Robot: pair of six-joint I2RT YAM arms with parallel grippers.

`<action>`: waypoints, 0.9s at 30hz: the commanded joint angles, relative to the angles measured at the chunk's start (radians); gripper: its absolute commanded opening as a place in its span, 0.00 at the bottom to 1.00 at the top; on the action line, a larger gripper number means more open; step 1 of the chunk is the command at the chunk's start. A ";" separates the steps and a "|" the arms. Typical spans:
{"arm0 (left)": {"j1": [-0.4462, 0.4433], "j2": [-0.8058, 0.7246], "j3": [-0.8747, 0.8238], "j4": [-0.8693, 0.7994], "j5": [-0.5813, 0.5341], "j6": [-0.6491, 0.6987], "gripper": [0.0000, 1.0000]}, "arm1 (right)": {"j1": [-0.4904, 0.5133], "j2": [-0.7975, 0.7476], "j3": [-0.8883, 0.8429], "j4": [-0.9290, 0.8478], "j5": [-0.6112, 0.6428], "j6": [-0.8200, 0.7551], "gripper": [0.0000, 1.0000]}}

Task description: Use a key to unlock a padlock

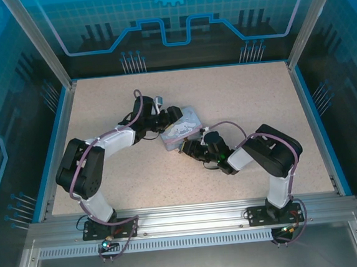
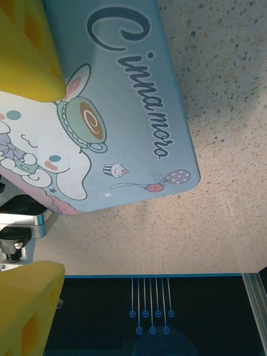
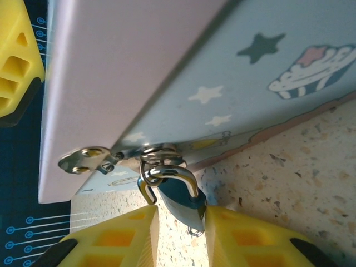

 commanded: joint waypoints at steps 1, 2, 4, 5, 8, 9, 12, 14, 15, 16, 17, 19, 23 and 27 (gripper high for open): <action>-0.006 0.006 -0.015 0.020 0.011 -0.004 0.76 | 0.022 0.035 0.002 -0.019 0.016 -0.006 0.24; -0.007 0.006 -0.017 0.020 0.010 -0.006 0.77 | 0.025 0.034 -0.001 -0.015 0.018 -0.010 0.24; -0.007 0.005 -0.017 0.022 0.009 -0.006 0.77 | 0.026 0.034 -0.001 -0.008 0.023 -0.015 0.25; -0.006 0.008 -0.018 0.022 0.008 -0.007 0.76 | 0.030 0.033 -0.001 -0.001 0.027 -0.018 0.26; -0.006 0.010 -0.020 0.025 0.005 -0.009 0.76 | 0.035 0.036 -0.002 0.001 0.041 -0.020 0.30; -0.006 0.011 -0.020 0.026 0.004 -0.009 0.76 | 0.035 0.036 -0.001 0.000 0.048 -0.022 0.30; -0.006 0.010 -0.022 0.029 0.005 -0.012 0.76 | 0.036 0.032 -0.018 0.005 0.084 -0.020 0.32; -0.006 0.011 -0.022 0.031 0.005 -0.014 0.76 | 0.035 0.026 -0.036 0.004 0.110 -0.013 0.33; -0.007 0.011 -0.022 0.030 0.005 -0.015 0.76 | 0.036 0.022 -0.043 0.002 0.120 -0.011 0.36; -0.007 0.011 -0.022 0.029 0.005 -0.014 0.76 | 0.036 0.021 -0.045 0.000 0.123 -0.015 0.37; -0.006 0.011 -0.021 0.029 0.003 -0.015 0.76 | 0.036 0.021 -0.043 -0.010 0.121 -0.020 0.38; -0.005 0.013 -0.022 0.029 0.002 -0.016 0.76 | 0.036 0.032 -0.025 -0.017 0.103 -0.033 0.38; -0.006 0.018 -0.022 0.037 0.003 -0.020 0.74 | 0.044 0.059 -0.005 -0.014 0.081 -0.022 0.38; -0.006 0.017 -0.022 0.035 0.002 -0.021 0.73 | 0.059 0.075 -0.016 0.013 0.090 0.000 0.34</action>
